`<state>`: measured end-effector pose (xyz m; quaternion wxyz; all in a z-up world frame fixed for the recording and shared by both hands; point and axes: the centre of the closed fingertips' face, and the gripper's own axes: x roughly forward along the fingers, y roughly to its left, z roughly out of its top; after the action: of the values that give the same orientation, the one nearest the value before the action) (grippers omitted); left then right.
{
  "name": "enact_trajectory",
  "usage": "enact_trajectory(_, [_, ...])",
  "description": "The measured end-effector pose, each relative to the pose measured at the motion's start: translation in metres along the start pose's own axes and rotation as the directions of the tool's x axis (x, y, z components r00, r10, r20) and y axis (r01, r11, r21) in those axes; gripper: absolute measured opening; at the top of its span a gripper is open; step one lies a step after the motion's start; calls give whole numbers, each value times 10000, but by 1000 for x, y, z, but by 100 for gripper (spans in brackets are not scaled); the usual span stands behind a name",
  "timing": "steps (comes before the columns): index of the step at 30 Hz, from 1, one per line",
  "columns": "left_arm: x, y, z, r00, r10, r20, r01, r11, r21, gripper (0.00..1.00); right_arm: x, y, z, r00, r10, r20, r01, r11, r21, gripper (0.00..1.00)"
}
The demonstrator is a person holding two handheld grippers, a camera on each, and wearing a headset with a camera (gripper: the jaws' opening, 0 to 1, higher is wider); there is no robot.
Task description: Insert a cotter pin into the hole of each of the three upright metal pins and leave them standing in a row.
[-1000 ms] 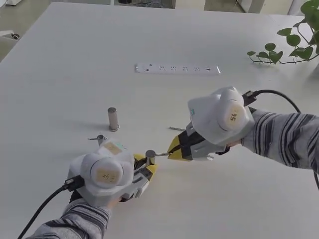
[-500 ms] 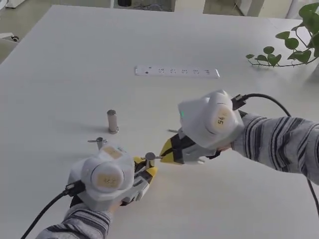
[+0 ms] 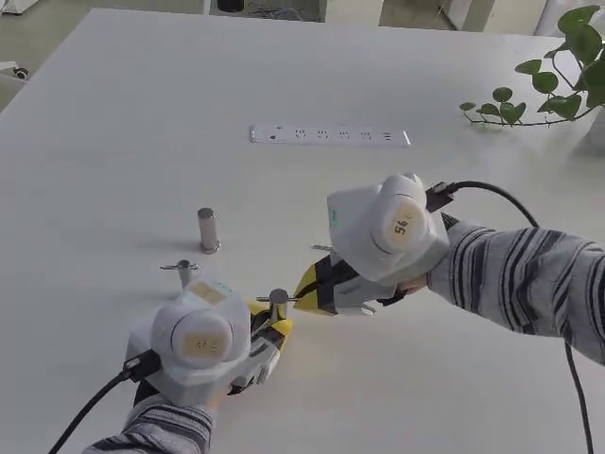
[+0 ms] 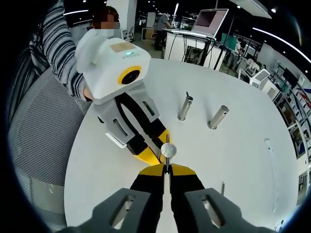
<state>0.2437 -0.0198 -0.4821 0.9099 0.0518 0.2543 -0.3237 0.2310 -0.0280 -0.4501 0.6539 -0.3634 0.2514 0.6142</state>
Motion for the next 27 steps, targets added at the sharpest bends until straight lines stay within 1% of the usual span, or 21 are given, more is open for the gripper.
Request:
enact_trajectory(2, [0, 0, 0, 10000, -11, 0, 11, 10000, 18, 10, 1, 1, -3, 9999, 57, -104, -56, 10000, 57, 0])
enact_trajectory(4, [0, 0, 0, 10000, -21, -6, 21, 10000, 37, 10, 0, 3, -2, 10000, 79, 46, -80, 9999, 146, 2])
enact_trajectory(5, [0, 0, 0, 10000, -32, -8, 32, 10000, 39, 10, -2, 3, 3, 9994, -13, 339, 8, 9999, 132, 2])
enact_trajectory(6, [0, 0, 0, 10000, -41, -9, 41, 10000, 39, 10, -3, 3, 5, 9986, -30, 520, 24, 9999, 118, 2])
enact_trajectory(8, [0, 0, 0, 10000, -38, -9, 38, 10000, 62, 10, -5, 3, 4, 9988, -70, 482, 61, 9998, 200, 4])
enact_trajectory(10, [0, 0, 0, 10000, -30, -6, 30, 10000, 49, 10, -7, 2, 2, 9990, -124, 439, 116, 9998, 181, 3])
enact_trajectory(16, [0, 0, 0, 10000, 4, -4, -4, 10000, 44, 10, -13, -2, -2, 9988, -292, 404, 275, 9987, 427, 1])
enact_trajectory(20, [0, 1, 0, 10000, 17, -14, -17, 10000, 39, 10, -14, -3, -4, 9989, -354, 322, 339, 9983, 467, 0])
enact_trajectory(23, [0, 1, 0, 10000, 21, -16, -21, 10000, 17, 10, -14, -2, -5, 9992, -355, 189, 349, 9989, 300, 0])
enact_trajectory(27, [1, 1, -1, 10000, 33, -30, -33, 10000, 24, 10, -12, -1, -4, 9991, -339, 240, 330, 9988, 371, 0])
